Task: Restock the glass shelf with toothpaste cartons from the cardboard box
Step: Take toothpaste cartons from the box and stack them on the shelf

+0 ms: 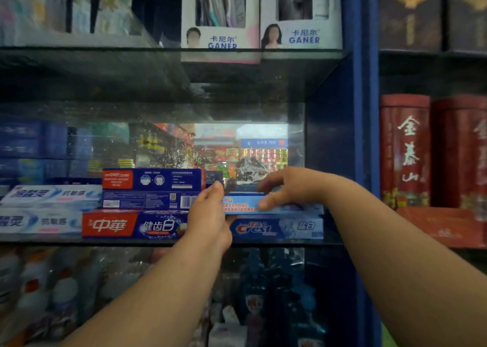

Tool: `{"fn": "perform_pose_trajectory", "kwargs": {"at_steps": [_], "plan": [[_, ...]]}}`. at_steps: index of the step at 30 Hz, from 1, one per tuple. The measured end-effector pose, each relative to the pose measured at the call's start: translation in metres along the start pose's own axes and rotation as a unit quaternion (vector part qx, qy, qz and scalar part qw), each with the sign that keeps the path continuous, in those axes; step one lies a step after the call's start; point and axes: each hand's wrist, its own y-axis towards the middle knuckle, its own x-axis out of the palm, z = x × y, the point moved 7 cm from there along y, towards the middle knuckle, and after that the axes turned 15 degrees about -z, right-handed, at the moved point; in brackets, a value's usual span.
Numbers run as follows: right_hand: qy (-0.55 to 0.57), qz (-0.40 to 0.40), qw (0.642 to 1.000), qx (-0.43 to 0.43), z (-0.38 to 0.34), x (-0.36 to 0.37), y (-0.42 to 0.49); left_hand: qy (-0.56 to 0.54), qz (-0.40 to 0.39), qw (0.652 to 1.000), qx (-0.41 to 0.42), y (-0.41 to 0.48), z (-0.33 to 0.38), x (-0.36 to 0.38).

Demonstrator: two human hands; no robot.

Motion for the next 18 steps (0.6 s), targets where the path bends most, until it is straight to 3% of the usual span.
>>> {"fn": "perform_pose_trajectory", "kwargs": {"at_steps": [4,11,15,18], "plan": [[-0.072,0.042,0.996,0.037,0.007,-0.001,-0.005,0.017,-0.001,1.000,-0.022,0.005,0.007,0.012],[-0.027,0.117,0.992,0.026,0.017,-0.008,-0.003,0.039,-0.012,0.998,-0.053,0.009,0.011,0.008],[-0.014,0.127,0.991,0.032,0.022,-0.012,0.003,0.141,-0.038,0.986,-0.082,0.007,0.001,-0.003],[-0.049,0.127,0.989,0.054,0.029,-0.017,0.014,0.297,-0.100,0.946,-0.078,0.002,-0.002,0.000]]}}
